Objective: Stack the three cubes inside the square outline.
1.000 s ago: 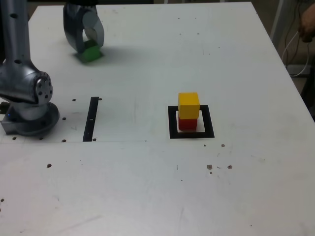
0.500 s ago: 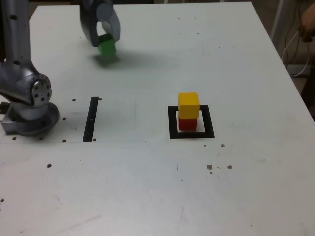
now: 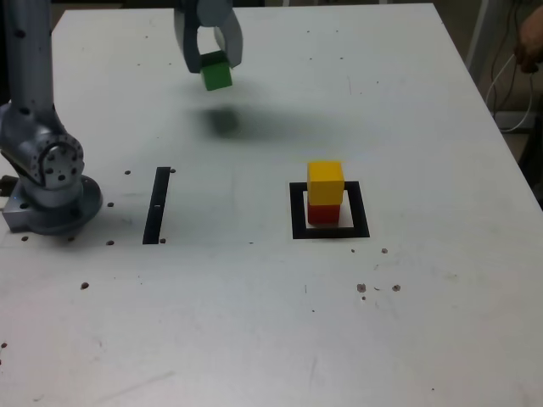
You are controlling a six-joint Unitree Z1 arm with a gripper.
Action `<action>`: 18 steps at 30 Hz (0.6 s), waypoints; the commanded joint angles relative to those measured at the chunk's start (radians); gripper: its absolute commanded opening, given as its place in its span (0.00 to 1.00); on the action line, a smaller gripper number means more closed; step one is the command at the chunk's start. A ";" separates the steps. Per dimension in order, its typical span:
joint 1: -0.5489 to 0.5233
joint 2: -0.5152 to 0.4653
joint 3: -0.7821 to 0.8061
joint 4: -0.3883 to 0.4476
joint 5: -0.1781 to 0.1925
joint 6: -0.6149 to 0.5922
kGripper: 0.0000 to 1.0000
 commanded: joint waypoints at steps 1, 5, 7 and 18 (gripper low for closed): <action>-0.026 -0.013 -0.024 0.021 -0.002 -0.010 0.23; -0.097 -0.019 -0.075 0.059 -0.002 -0.034 0.23; -0.136 -0.019 -0.099 0.077 -0.002 -0.048 0.23; -0.374 0.024 -0.237 0.174 0.014 -0.151 0.23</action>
